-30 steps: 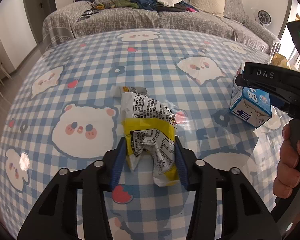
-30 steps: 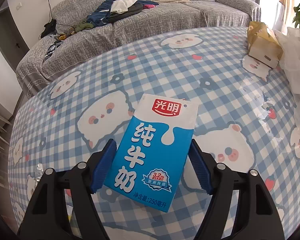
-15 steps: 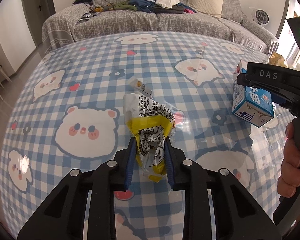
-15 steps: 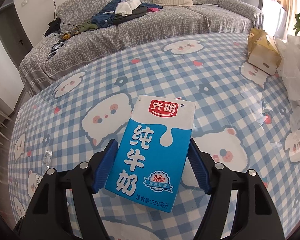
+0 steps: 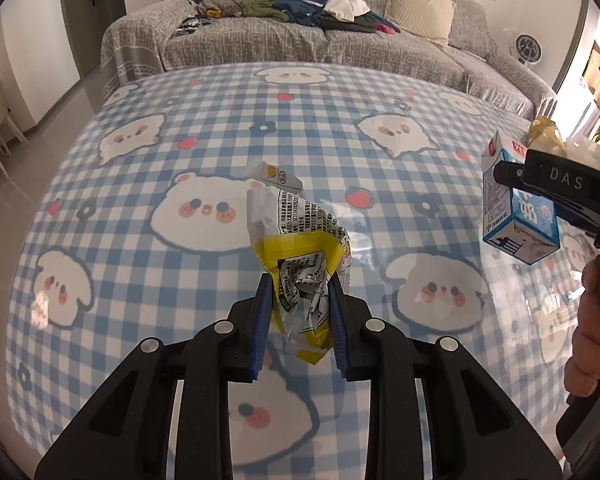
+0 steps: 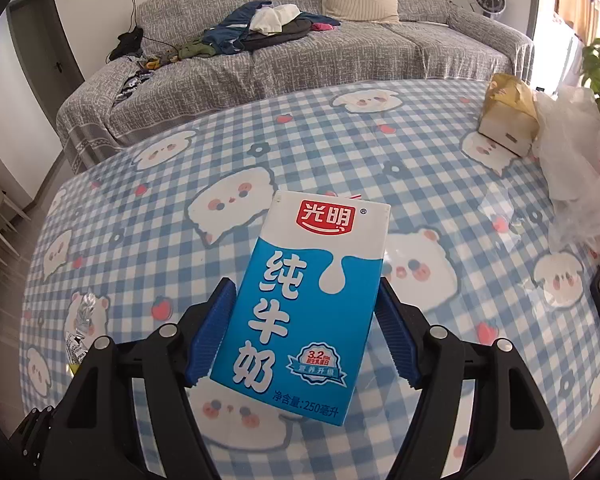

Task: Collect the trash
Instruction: 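Lift the wrapper and milk carton and carry both down over the black bin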

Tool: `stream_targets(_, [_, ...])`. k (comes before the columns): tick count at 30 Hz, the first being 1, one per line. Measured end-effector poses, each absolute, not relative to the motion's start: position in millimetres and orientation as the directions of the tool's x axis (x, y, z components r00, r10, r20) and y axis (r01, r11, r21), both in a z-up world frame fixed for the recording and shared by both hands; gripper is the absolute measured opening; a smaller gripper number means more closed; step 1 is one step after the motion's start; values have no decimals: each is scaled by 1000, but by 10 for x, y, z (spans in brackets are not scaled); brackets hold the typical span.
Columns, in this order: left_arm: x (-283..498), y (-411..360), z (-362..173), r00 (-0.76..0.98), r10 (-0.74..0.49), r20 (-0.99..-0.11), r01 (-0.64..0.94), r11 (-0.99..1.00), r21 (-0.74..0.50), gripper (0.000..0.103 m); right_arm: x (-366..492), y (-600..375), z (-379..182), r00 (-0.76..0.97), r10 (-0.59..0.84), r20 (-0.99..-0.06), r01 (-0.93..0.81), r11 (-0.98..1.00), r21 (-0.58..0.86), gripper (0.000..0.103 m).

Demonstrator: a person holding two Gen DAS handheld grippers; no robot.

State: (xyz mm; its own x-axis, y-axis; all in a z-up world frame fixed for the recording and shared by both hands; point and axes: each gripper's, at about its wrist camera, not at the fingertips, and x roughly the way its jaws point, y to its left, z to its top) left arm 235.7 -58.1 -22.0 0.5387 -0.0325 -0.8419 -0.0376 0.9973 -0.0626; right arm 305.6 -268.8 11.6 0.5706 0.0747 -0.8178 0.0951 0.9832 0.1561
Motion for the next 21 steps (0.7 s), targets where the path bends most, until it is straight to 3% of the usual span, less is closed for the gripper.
stream_targets(5, [2132, -533, -43, 563, -47, -825, -31, 997, -78, 26, 2754, -2612, 223, 591, 47, -805, 58, 993, 100, 67])
stream_targets(21, [1379, -467, 170, 596, -82, -799, -12, 994, -111, 26, 1669, -2439, 571, 661, 114, -742, -57, 993, 102, 67])
